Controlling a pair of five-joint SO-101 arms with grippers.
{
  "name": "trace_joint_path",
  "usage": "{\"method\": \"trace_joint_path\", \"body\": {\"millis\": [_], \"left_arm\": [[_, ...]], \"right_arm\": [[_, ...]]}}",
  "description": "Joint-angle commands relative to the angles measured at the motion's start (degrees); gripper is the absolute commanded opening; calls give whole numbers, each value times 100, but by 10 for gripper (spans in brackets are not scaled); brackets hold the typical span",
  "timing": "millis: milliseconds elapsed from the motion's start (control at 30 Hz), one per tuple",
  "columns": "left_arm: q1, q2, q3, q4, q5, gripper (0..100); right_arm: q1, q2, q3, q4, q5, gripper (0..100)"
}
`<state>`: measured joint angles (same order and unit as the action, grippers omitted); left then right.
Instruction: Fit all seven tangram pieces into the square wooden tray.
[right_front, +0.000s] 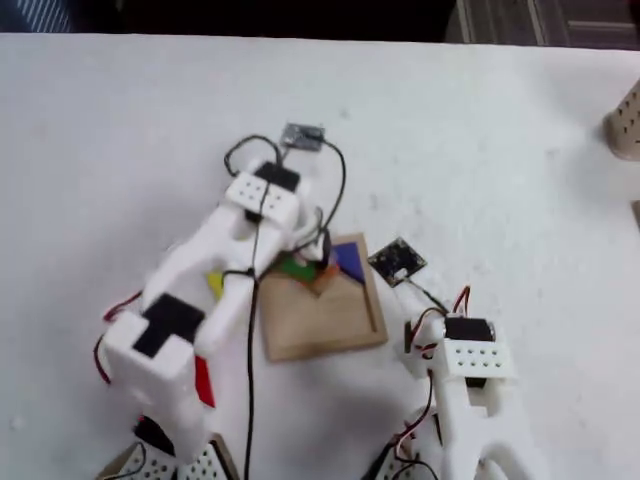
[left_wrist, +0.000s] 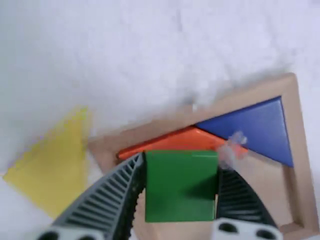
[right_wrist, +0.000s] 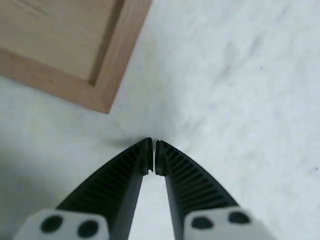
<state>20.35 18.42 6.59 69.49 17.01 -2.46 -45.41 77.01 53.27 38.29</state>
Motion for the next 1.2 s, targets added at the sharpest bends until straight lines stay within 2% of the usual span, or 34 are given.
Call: {"method": "trace_joint_path", "body": {"millis": [0, 167, 400, 533, 667, 767, 933, 1067, 1167], "left_arm": [[259, -848, 747, -703, -633, 42], [549, -1420, 1319, -923, -747, 54], [945, -1903, 2031, -1073, -747, 249], [919, -2044, 2101, -1037, -765, 251], [901, -2264, 2110, -800, -1266, 235], [629, -2624, 2110, -677, -1477, 177], [-488, -3002, 2154, -1011, -1521, 98], [-1543, -3011, 2699, -2330, -1512, 63], [-1982, -3011, 3226, -3552, -1503, 42]], "right_arm": [[-48, -92, -18, -75, 70, 18], [-48, -92, -18, -75, 70, 18], [-48, -92, -18, -75, 70, 18], [-48, -92, -18, -75, 70, 18], [-48, -92, -18, -84, 70, 18], [-48, -92, -18, -84, 70, 18], [-22, -92, -35, -84, 53, 18], [-4, -101, -53, -84, 18, 18], [-4, -101, -62, -84, 9, 18]]}}
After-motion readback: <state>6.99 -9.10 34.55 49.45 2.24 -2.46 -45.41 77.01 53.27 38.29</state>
